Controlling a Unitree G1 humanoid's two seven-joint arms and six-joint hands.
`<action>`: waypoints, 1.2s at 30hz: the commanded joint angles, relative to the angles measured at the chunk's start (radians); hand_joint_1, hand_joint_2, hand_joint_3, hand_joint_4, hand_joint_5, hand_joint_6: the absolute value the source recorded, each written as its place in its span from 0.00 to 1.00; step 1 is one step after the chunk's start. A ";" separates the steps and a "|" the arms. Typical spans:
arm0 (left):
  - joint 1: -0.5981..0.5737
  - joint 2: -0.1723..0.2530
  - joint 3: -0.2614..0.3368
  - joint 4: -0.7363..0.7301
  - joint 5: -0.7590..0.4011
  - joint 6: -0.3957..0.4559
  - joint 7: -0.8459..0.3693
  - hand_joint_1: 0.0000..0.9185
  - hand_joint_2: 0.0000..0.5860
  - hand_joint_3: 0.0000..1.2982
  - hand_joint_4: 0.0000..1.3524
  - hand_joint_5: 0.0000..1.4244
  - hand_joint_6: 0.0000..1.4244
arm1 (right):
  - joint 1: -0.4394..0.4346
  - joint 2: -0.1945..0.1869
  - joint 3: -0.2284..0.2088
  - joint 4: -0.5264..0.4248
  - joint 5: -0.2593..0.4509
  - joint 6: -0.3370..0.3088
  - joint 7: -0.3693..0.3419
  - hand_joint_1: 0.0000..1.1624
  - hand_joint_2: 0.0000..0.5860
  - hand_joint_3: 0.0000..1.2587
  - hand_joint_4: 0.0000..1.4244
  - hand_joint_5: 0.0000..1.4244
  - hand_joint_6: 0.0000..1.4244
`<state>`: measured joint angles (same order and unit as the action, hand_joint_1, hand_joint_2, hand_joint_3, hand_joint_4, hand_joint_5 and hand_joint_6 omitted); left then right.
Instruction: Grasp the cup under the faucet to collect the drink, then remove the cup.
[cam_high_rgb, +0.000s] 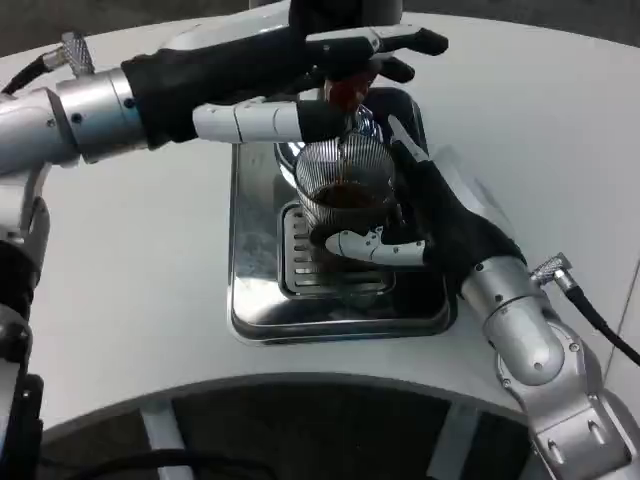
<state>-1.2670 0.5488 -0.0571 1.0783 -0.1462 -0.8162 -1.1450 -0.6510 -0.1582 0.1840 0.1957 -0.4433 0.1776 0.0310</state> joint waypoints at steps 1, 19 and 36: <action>0.050 0.011 -0.018 0.030 0.051 0.037 -0.033 0.00 0.13 0.07 0.00 0.07 0.00 | -0.005 0.009 0.000 0.004 0.010 -0.012 -0.015 0.65 0.28 0.00 0.00 0.00 0.00; 0.042 -0.010 0.053 0.014 -0.042 0.247 -0.096 0.00 0.13 0.09 0.03 0.10 0.00 | 0.000 0.012 -0.004 -0.016 0.013 -0.007 -0.020 0.65 0.29 0.00 0.00 0.00 0.00; 0.058 -0.003 0.079 -0.028 -0.047 0.291 -0.104 0.00 0.14 0.09 0.04 0.11 0.01 | 0.027 0.029 0.005 -0.064 0.002 -0.009 -0.051 0.68 0.30 0.08 0.00 0.00 0.03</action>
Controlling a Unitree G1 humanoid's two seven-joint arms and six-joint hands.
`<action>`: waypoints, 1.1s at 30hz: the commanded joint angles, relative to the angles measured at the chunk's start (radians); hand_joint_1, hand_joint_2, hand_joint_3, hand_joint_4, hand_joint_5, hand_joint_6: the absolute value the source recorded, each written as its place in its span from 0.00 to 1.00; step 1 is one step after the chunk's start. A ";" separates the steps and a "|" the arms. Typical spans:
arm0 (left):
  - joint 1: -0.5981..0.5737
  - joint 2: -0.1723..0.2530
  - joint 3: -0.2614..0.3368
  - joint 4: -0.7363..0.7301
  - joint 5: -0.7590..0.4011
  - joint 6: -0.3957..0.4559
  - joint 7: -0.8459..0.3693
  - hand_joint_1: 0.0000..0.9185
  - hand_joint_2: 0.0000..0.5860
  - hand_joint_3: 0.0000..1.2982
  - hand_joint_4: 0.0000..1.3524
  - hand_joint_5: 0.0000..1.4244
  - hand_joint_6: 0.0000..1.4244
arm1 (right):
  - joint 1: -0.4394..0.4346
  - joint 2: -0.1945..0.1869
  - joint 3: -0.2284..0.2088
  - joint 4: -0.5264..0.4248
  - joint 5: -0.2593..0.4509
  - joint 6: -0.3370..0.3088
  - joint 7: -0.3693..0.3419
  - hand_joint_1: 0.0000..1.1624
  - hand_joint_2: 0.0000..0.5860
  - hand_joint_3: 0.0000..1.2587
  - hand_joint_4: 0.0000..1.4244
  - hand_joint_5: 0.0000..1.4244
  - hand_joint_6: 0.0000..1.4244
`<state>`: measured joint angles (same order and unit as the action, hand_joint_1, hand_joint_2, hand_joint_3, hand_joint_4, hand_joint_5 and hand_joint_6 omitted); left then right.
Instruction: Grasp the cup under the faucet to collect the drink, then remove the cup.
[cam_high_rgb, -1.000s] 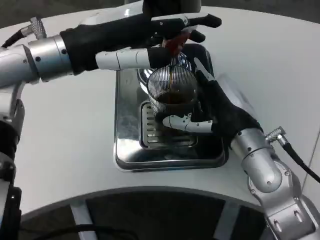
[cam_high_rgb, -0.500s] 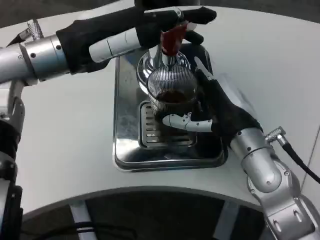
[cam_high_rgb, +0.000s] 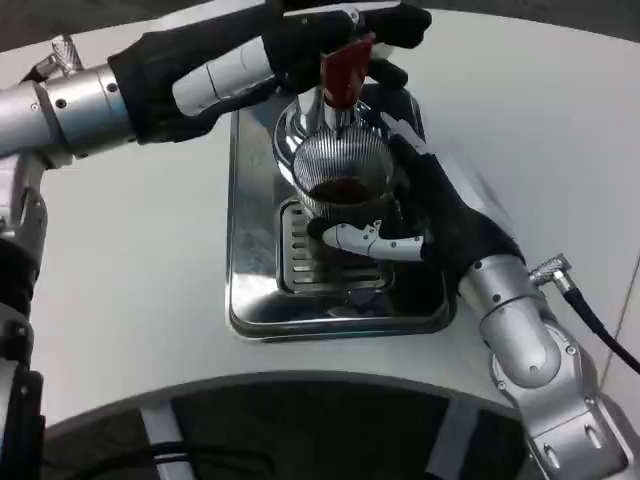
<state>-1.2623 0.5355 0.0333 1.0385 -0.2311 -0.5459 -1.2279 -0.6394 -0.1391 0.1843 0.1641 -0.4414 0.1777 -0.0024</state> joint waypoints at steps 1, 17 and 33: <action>0.054 0.011 -0.011 0.011 0.038 0.021 -0.021 0.00 0.14 0.09 0.04 0.11 0.01 | 0.019 0.012 0.005 -0.039 -0.002 -0.009 -0.020 0.68 0.30 0.08 0.00 0.00 0.03; 0.068 0.022 -0.004 0.006 0.042 0.021 -0.012 0.00 0.14 0.10 0.05 0.12 0.01 | 0.035 0.033 0.022 -0.053 -0.006 0.001 -0.038 0.72 0.28 0.13 0.03 0.01 0.07; 0.072 0.028 0.027 0.002 0.027 0.035 -0.013 0.00 0.14 0.11 0.08 0.16 0.07 | 0.030 0.054 0.023 -0.016 -0.022 0.026 -0.081 0.76 0.28 0.29 0.24 0.19 0.15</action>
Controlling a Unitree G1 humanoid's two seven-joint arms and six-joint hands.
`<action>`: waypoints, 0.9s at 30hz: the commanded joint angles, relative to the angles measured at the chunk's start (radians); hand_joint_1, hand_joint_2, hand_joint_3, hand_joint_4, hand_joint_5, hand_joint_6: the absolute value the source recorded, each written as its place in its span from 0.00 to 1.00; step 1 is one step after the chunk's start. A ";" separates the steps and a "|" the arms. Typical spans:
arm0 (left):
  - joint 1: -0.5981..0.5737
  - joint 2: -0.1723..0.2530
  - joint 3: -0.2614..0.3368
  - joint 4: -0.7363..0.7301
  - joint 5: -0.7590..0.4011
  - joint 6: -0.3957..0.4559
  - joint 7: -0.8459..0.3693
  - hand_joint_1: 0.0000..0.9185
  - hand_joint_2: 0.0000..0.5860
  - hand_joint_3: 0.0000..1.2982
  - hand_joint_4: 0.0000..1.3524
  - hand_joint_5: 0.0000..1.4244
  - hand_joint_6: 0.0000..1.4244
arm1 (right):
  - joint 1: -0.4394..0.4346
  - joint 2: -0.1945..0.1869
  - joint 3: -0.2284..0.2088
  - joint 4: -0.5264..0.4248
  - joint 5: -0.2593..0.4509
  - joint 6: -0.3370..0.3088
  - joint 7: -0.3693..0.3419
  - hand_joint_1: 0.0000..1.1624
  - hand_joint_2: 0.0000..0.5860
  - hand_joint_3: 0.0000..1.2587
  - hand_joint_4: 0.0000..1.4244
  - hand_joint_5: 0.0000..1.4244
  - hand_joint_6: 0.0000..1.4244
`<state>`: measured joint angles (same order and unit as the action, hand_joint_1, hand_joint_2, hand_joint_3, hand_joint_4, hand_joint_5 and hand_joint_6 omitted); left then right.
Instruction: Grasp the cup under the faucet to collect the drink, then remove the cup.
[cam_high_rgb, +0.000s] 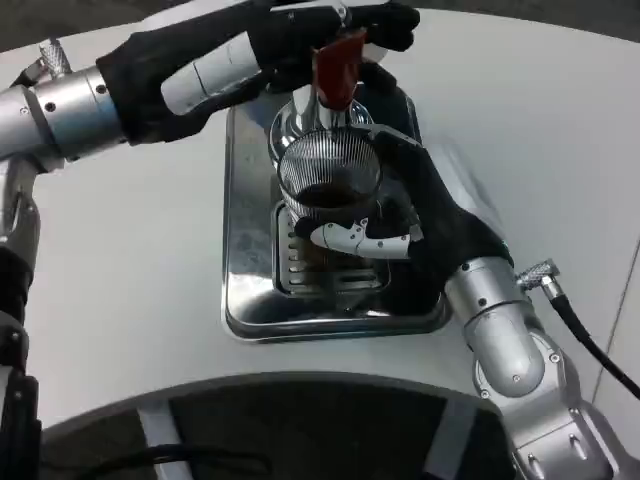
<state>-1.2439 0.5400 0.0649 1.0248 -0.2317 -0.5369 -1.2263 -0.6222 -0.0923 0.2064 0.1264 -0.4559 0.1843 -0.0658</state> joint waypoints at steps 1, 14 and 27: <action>0.052 0.024 -0.002 0.016 0.027 0.027 -0.014 0.00 0.14 0.11 0.08 0.16 0.07 | 0.013 0.008 0.000 0.024 -0.008 0.020 -0.021 0.76 0.28 0.31 0.27 0.22 0.17; 0.054 0.031 0.021 0.004 0.018 0.041 -0.016 0.00 0.14 0.13 0.09 0.16 0.08 | 0.023 0.017 0.014 0.029 -0.049 0.046 -0.071 0.82 0.28 0.47 0.44 0.45 0.46; 0.064 0.037 0.041 -0.014 0.013 0.057 -0.013 0.00 0.14 0.13 0.10 0.17 0.08 | 0.048 0.031 0.029 0.027 -0.100 0.052 -0.146 0.89 0.15 0.60 0.58 0.66 0.79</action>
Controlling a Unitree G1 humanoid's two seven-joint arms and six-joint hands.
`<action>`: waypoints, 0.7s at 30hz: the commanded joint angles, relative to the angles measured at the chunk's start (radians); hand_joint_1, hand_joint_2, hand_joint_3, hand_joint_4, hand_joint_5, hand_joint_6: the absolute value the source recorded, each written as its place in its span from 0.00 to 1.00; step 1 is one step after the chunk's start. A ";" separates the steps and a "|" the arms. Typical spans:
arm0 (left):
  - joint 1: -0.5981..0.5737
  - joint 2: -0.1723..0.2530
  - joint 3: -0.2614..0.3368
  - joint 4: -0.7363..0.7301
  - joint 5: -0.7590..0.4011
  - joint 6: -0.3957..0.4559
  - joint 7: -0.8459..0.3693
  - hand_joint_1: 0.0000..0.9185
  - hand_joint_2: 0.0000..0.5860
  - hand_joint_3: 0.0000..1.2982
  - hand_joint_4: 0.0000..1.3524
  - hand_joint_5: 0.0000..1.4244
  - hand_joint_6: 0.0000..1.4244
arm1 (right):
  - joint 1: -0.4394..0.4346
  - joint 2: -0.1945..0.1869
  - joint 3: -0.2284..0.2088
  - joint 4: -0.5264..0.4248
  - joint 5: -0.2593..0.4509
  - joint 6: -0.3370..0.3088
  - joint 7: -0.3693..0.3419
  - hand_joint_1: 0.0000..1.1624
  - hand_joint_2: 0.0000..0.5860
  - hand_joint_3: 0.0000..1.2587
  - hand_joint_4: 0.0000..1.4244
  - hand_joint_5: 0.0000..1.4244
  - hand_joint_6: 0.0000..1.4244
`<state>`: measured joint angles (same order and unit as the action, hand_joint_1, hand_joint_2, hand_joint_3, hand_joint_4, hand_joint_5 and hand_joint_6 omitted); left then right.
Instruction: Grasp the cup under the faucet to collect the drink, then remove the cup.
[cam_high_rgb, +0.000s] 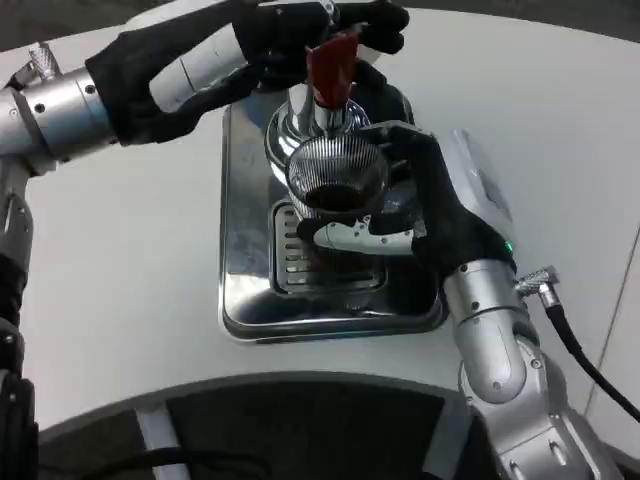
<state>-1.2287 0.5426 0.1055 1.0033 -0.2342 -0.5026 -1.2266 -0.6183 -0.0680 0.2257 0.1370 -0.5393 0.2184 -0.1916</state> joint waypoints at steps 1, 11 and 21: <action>0.049 0.034 0.001 0.007 0.016 0.023 -0.012 0.00 0.14 0.14 0.10 0.17 0.08 | 0.046 0.007 0.010 0.016 -0.018 0.017 -0.025 0.89 0.14 0.61 0.59 0.67 0.81; 0.057 0.036 0.017 -0.011 -0.007 0.073 -0.014 0.00 0.14 0.14 0.09 0.16 0.07 | 0.068 0.017 0.014 0.014 -0.031 -0.010 -0.097 0.97 0.12 0.72 0.70 0.76 0.91; 0.070 0.033 0.068 -0.081 -0.101 0.299 -0.032 0.00 0.14 0.13 0.05 0.13 0.07 | 0.070 0.016 0.015 0.021 -0.026 -0.030 -0.110 0.98 0.12 0.73 0.70 0.77 0.93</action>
<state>-1.1913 0.5504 0.1594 0.9439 -0.3230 -0.2664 -1.2445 -0.5803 -0.0500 0.2386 0.1390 -0.5576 0.1923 -0.2944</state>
